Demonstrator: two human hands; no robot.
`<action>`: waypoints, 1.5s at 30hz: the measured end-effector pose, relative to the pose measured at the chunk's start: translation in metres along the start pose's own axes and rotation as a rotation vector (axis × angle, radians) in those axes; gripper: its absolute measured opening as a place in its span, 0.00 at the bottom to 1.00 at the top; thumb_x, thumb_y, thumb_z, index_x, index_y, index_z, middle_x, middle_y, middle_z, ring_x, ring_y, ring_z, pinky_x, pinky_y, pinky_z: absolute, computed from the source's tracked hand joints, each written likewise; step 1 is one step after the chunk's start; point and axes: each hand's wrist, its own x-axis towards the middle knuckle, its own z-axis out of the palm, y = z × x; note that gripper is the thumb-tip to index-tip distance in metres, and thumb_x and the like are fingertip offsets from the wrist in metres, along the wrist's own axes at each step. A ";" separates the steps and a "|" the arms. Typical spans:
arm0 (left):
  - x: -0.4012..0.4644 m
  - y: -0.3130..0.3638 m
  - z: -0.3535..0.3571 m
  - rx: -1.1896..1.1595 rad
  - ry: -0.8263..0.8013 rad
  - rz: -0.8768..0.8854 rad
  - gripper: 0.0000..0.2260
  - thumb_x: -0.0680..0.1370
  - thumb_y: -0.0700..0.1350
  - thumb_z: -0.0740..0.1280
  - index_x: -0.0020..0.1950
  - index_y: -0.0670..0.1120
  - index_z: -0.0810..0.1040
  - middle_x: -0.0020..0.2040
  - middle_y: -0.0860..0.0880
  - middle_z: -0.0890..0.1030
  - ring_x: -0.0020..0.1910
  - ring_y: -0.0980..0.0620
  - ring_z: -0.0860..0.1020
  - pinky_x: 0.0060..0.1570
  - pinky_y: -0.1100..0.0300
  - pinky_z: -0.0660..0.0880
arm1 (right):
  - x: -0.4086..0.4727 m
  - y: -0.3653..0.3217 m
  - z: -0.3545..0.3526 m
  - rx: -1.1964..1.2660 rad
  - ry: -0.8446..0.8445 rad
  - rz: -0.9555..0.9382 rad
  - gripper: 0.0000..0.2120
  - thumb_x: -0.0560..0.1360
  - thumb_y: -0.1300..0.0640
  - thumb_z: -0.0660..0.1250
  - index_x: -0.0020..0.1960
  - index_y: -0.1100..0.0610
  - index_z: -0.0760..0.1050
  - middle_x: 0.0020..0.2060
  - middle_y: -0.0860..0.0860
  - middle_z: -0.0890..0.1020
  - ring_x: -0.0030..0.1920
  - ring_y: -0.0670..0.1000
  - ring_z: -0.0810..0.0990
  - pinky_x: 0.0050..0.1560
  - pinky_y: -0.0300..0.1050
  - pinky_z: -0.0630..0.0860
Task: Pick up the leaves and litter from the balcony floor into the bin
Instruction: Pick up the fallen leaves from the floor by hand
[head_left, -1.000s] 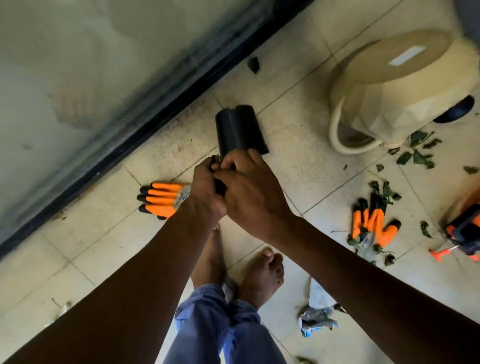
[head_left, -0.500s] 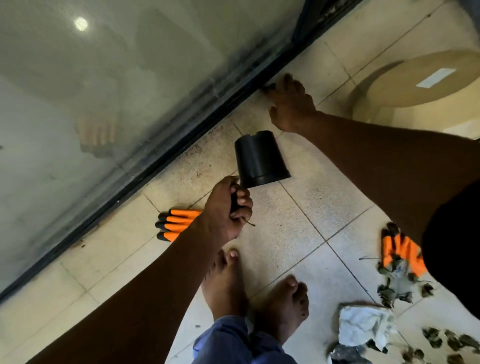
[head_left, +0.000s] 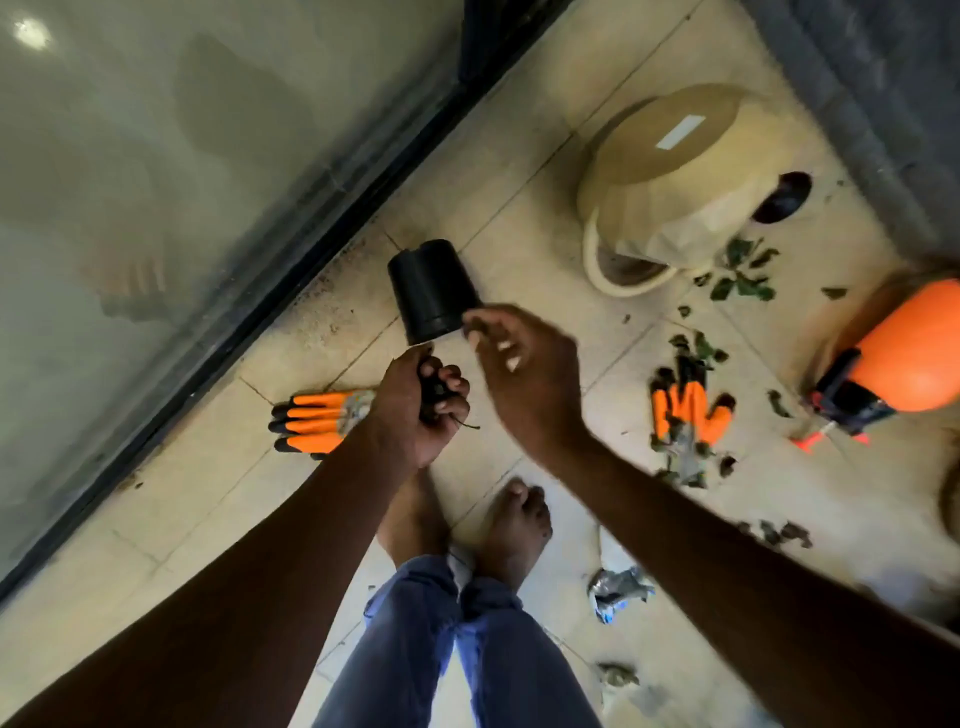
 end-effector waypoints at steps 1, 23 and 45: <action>-0.009 -0.010 0.005 0.039 0.011 -0.005 0.18 0.81 0.48 0.61 0.31 0.48 0.71 0.31 0.49 0.72 0.29 0.53 0.73 0.25 0.64 0.66 | -0.025 -0.011 -0.007 0.028 -0.033 0.023 0.10 0.77 0.60 0.69 0.57 0.52 0.80 0.48 0.45 0.86 0.47 0.43 0.84 0.46 0.41 0.81; -0.035 -0.141 0.035 0.570 0.065 -0.113 0.18 0.83 0.47 0.58 0.33 0.50 0.64 0.23 0.54 0.66 0.17 0.58 0.62 0.14 0.70 0.56 | -0.178 0.153 -0.116 -0.174 0.267 0.655 0.14 0.74 0.55 0.67 0.60 0.48 0.77 0.53 0.51 0.82 0.51 0.55 0.82 0.47 0.45 0.77; 0.059 -0.150 -0.012 0.923 0.212 -0.193 0.18 0.81 0.47 0.62 0.32 0.50 0.66 0.27 0.53 0.65 0.19 0.58 0.61 0.18 0.69 0.52 | -0.125 0.291 -0.067 -0.307 0.323 0.518 0.04 0.76 0.55 0.68 0.51 0.51 0.78 0.46 0.50 0.83 0.46 0.52 0.83 0.42 0.47 0.79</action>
